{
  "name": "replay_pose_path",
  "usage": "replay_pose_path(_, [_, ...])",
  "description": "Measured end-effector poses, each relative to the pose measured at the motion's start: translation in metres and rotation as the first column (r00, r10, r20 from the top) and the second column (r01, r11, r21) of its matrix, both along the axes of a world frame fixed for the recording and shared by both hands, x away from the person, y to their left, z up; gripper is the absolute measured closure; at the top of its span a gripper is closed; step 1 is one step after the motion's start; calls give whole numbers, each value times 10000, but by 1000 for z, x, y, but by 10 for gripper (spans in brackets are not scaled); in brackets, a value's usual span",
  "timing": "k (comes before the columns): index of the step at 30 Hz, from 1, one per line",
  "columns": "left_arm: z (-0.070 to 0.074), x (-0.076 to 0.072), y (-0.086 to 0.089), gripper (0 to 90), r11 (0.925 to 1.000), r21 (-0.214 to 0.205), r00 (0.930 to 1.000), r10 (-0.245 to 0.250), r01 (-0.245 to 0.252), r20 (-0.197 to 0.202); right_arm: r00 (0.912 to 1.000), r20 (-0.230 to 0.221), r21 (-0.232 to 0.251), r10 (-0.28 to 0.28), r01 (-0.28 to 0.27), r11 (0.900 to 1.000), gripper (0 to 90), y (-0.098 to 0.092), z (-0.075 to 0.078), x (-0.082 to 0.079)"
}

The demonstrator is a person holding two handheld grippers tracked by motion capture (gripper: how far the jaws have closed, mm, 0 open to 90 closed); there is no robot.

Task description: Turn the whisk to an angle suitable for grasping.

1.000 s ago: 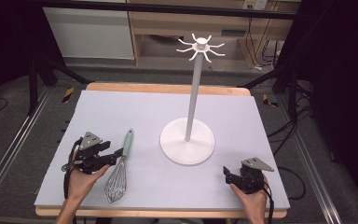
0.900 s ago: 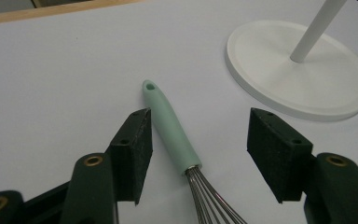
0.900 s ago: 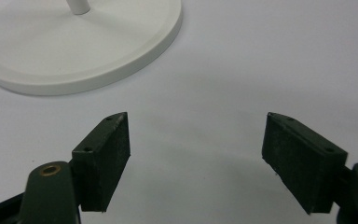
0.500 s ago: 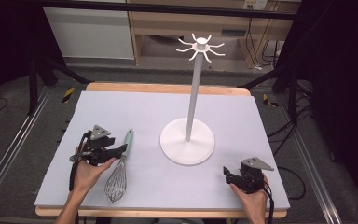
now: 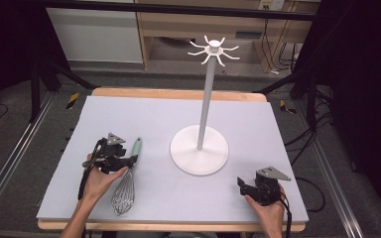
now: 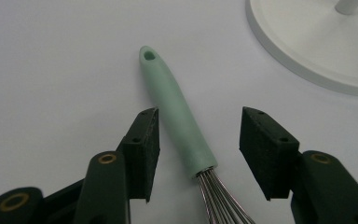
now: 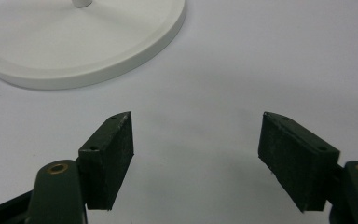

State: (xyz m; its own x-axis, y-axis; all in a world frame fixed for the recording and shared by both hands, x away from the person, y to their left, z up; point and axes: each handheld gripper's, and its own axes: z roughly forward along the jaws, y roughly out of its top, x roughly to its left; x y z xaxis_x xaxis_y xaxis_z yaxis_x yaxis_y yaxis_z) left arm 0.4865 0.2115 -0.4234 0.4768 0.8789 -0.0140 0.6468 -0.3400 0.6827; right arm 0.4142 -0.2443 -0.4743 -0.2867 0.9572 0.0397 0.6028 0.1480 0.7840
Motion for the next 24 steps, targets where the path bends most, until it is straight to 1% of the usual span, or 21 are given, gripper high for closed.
replay_pose_path(5, [-6, 5, -2, 494, 9997, 195, 9993, 120, -113, -349, 10000, -32, -20, -9, 9, 10000, 279, 0, 0, 1])
replay_pose_path(9, [-10, 9, -3, 517, 9992, 391, 9975, 145, -118, -686, 9999, -132, 35, -37, 37, 10000, 286, 1, 0, 1])
replay_pose_path(10, [-12, 10, -4, 521, 9988, 469, 9967, 178, -141, -792, 10000, -100, -4, 3, -3, 10000, 288, 0, -1, 1])
replay_pose_path(11, [-13, 10, -4, 529, 9986, 506, 9963, 215, -173, -829, 9999, -108, 12, 6, -6, 10000, 289, 0, -1, 1])
replay_pose_path(16, [-19, 13, -7, 556, 9987, 489, 9935, 220, -166, -1115, 9998, -179, 59, 37, -36, 10000, 292, 0, -1, 1])
replay_pose_path(18, [-20, 13, -8, 565, 9984, 540, 9914, 247, -179, -1285, 9998, -204, 68, 48, -47, 10000, 294, 0, -1, 1])
replay_pose_path(21, [-22, 14, -10, 578, 9980, 600, 9896, 294, -211, -1411, 9997, -227, 78, 71, -69, 9999, 299, 0, -1, 1])
replay_pose_path(23, [-23, 15, -11, 583, 9972, 724, 9878, 275, -165, -1533, 9997, -239, 77, 108, -107, 9999, 305, 0, -1, 1])
replay_pose_path(24, [-24, 15, -12, 586, 9972, 706, 9877, 344, -238, -1526, 9996, -256, 102, 106, -103, 9999, 309, 0, -1, 2])
